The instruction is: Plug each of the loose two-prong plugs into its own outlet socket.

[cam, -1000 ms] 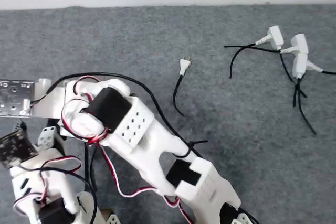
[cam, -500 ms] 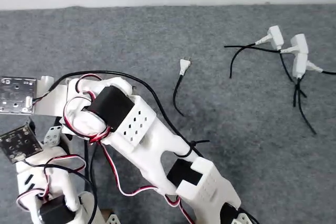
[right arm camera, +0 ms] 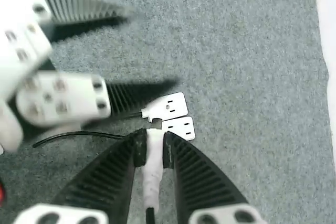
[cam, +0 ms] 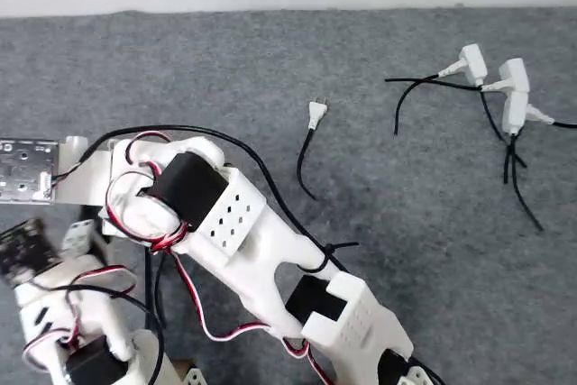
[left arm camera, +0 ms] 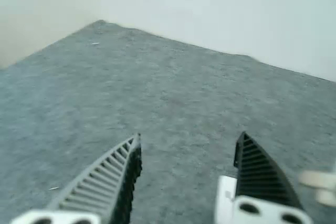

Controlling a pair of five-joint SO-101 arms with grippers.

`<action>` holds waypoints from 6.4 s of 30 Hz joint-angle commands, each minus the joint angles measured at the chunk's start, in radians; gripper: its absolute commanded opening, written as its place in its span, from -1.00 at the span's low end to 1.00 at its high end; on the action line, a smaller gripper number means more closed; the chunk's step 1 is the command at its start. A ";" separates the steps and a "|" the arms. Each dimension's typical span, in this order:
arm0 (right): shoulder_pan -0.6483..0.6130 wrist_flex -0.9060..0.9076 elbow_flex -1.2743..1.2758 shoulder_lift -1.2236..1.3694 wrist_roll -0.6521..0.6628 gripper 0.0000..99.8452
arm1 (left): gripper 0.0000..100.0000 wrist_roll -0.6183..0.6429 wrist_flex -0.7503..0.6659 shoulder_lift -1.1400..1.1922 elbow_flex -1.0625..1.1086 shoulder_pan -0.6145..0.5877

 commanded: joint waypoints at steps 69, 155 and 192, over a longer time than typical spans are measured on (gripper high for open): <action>0.134 0.047 -0.344 0.423 0.049 -0.98 | -0.42 0.087 -0.100 -0.012 0.007 -0.219; 0.506 0.035 1.594 -1.851 -0.117 -0.97 | -0.42 -0.117 0.778 1.778 -1.738 0.353; 1.251 -0.499 2.598 -2.333 -0.054 -0.98 | -0.42 -0.419 0.140 -0.015 0.107 0.226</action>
